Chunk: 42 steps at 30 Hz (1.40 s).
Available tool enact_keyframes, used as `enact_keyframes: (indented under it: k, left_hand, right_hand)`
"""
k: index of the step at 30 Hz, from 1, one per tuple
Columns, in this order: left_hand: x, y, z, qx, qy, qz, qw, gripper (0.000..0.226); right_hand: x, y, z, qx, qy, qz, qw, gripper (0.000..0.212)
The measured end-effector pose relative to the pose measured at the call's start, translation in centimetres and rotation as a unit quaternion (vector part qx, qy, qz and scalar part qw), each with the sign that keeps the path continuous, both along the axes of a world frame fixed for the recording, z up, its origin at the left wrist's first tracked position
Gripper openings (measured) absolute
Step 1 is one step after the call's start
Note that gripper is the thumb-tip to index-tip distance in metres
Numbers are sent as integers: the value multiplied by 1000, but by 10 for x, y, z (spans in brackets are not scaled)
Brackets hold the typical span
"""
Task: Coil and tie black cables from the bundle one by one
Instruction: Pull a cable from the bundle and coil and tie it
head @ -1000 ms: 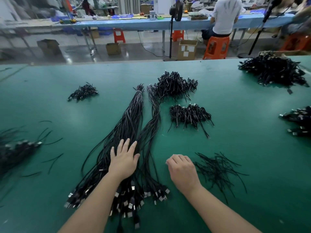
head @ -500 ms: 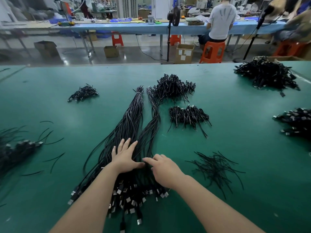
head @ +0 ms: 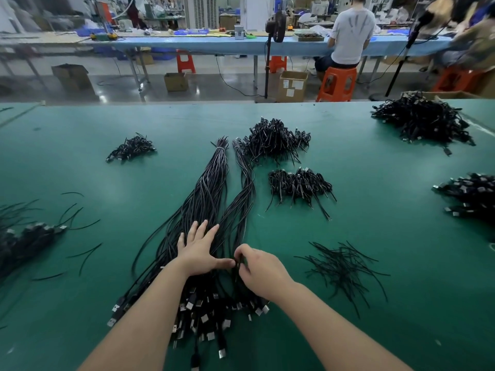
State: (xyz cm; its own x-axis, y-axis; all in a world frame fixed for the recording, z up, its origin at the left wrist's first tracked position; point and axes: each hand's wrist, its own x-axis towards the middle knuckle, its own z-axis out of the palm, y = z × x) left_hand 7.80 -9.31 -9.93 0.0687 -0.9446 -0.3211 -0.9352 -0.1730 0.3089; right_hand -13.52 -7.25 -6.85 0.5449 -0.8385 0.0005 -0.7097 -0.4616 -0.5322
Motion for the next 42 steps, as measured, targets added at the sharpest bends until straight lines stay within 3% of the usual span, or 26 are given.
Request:
enact_keyframes:
  k: [4, 7, 13, 16, 24, 25, 27, 29, 30, 32, 34, 36, 38, 42]
  left_hand:
    - [-2, 2, 5, 3, 10, 0, 1000, 138]
    - [-4, 2, 6, 1, -3, 5, 1000, 115]
    - [-5, 2, 7, -2, 6, 16, 1000, 93]
    - [-7, 3, 6, -8, -12, 9, 1000, 83]
    - [-24, 2, 33, 14, -95, 1, 995, 68]
    - [-33, 0, 42, -19, -95, 11, 995, 69]
    - [-56, -2, 60, -149, -15, 11, 989, 73]
    - [-78, -3, 76, -271, 99, -36, 957, 78]
    - [-86, -4, 83, -317, 115, -79, 938, 77]
    - [-100, -6, 92, -379, 137, -152, 902, 55]
    - [-110, -4, 99, -330, 241, -146, 901, 30]
    - [-115, -1, 94, -262, 296, -86, 914, 35]
    - [-112, 3, 81, -222, 249, -33, 942, 23]
    - [-92, 18, 48, -100, 187, 6, 977, 38]
  right_hand:
    - [0, 3, 5, -20, -27, -28, 999, 17]
    - [1, 6, 14, -27, -84, -45, 995, 21]
    - [-1, 6, 50, -89, -245, -83, 962, 26]
    - [-8, 7, 74, -73, -295, -70, 950, 36]
    - [-35, 4, 125, 3, -322, -38, 946, 22]
    - [-37, 4, 128, 18, -327, -38, 944, 18]
    - [-42, 5, 133, 65, -344, -27, 936, 7]
    - [-46, 7, 136, 119, -364, -8, 924, 10]
    - [-49, 8, 137, 144, -377, 1, 915, 14]
    - [-51, 9, 140, 178, -414, 4, 893, 18]
    - [-53, 10, 145, 185, -458, -19, 869, 21]
    - [-58, 10, 152, 174, -501, -42, 847, 29]
    - [-65, 8, 161, 165, -546, -52, 820, 35]
    - [-86, 0, 183, 148, -604, -64, 781, 49]
